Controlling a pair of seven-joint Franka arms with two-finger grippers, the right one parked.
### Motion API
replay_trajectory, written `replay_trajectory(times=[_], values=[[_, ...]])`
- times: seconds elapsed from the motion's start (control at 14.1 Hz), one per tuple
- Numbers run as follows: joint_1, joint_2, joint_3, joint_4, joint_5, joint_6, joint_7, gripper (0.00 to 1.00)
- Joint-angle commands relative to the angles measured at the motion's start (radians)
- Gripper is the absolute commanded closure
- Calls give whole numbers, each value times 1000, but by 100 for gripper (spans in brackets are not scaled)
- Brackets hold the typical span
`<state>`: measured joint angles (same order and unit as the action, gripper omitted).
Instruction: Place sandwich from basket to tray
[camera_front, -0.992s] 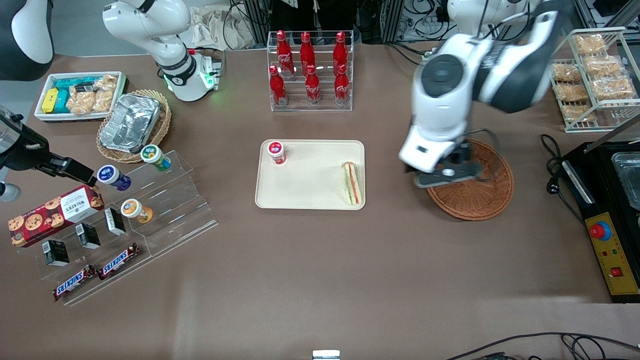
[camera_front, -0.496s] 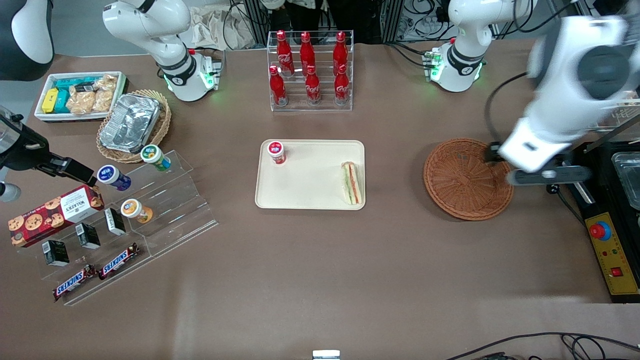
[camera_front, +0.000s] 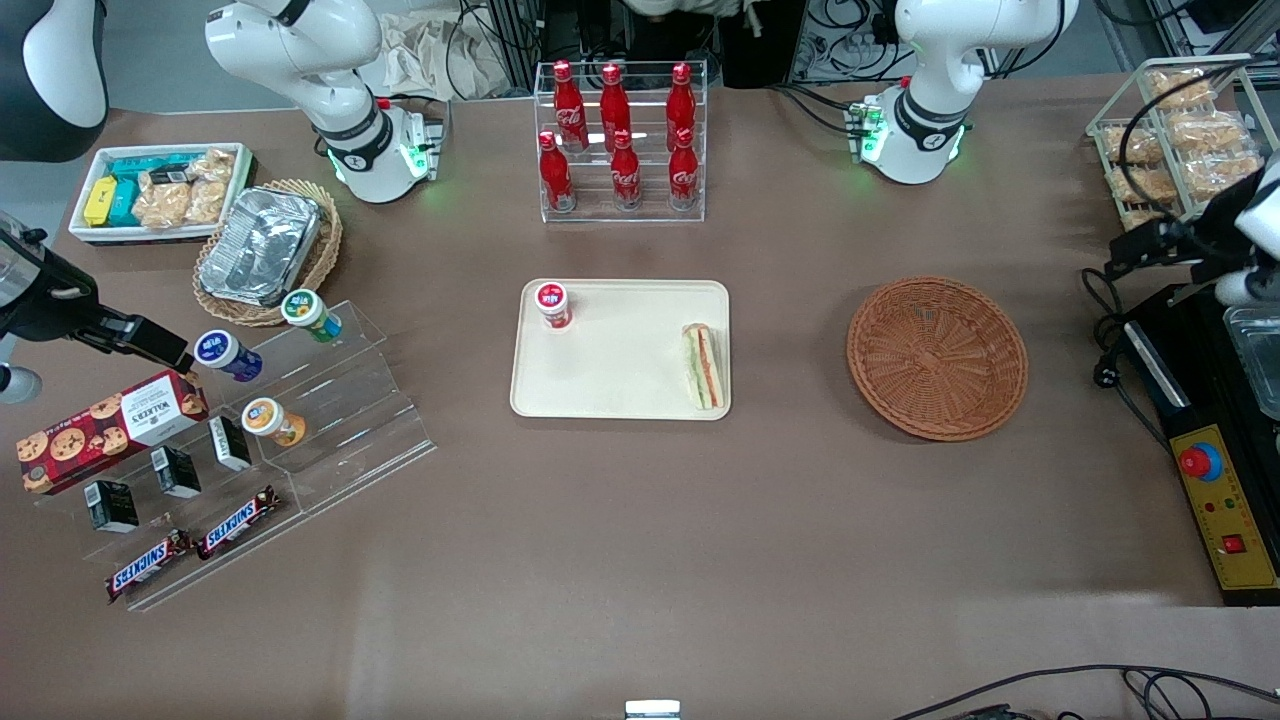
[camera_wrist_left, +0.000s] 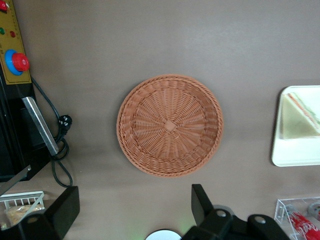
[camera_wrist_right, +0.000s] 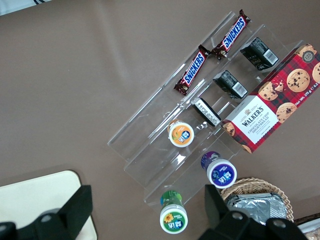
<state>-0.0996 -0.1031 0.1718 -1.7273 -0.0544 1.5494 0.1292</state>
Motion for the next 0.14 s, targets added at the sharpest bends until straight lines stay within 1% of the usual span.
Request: replay_trajectory(times=[0.0,0.07], values=[[-48,-49,26,-9,-39,-49,-3,1],[-49,-41,26,18,-44,-70,-3,1]])
